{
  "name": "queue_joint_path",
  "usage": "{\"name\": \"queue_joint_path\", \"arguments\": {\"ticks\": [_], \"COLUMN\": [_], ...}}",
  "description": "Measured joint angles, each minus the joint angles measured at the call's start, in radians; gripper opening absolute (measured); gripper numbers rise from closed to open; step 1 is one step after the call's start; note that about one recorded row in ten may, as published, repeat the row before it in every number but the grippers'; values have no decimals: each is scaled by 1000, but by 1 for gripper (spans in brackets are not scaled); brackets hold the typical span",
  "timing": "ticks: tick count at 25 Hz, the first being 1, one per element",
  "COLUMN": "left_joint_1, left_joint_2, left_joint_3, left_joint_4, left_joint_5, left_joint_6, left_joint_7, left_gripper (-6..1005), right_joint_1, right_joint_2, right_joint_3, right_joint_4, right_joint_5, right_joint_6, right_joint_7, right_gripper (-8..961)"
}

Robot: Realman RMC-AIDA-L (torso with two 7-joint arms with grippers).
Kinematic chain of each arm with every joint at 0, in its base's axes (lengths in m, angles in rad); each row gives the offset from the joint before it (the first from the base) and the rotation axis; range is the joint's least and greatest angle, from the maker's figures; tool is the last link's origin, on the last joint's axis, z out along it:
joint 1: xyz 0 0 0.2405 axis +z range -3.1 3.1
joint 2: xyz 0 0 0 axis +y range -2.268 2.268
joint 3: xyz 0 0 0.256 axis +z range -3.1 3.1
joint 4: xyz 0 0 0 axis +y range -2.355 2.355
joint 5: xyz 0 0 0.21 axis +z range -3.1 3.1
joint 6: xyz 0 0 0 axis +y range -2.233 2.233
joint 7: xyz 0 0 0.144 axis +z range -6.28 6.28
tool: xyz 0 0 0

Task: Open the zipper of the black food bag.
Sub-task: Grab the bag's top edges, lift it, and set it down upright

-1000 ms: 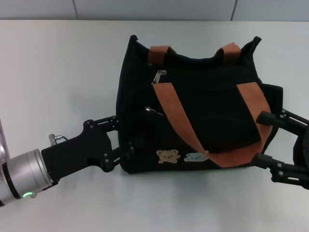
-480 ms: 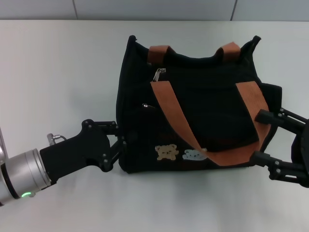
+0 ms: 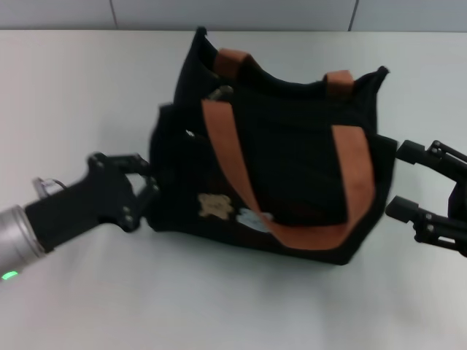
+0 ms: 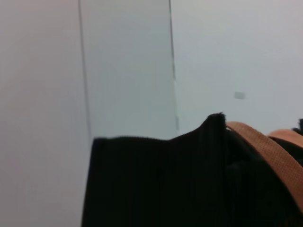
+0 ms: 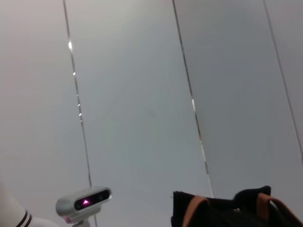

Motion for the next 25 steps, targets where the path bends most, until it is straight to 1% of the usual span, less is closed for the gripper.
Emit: {"name": "queue_joint_path", "arguments": {"ticks": [2,5,8,10,12,14,15,16,18,20,23,25], "left_joint_1": [3,-3,-23,-43,-69,-91,-101,-106,-114,-120,-125,-128], "left_joint_2": [1,9,20,24,25,16,9,3,-4,-6,-7,-8], "left_joint_3": [-38,-97,-153,-170,-165,-140,-119,-91,-43,-18,-1,0], "left_joint_4": [48,111,162,201,241,268,279,283,280,265,240,231], "left_joint_5": [0,-5,-11,-17,-20,-20,-19,-19,-22,-24,-24,-25], "left_joint_6": [22,72,146,201,266,302,311,310,306,304,302,305], "left_joint_7": [-5,-15,-20,-48,-95,-116,-119,-117,-110,-102,-80,-71], "left_gripper": [98,98,97,97,97,97,97,97,97,97,97,97], "right_joint_1": [2,11,31,48,73,114,163,163,212,248,298,322], "right_joint_2": [0,0,0,3,11,18,22,22,23,25,29,29], "right_joint_3": [11,29,40,43,45,39,28,28,7,-18,-33,-34], "right_joint_4": [12,32,65,85,116,183,262,262,350,426,520,567], "right_joint_5": [3,5,6,8,18,26,24,24,17,11,8,-1], "right_joint_6": [4,19,51,82,133,223,330,330,434,506,595,629], "right_joint_7": [4,9,17,31,56,64,40,40,-2,-45,-112,-136], "right_gripper": [839,839,839,839,839,839,838,838,838,838,838,838]}}
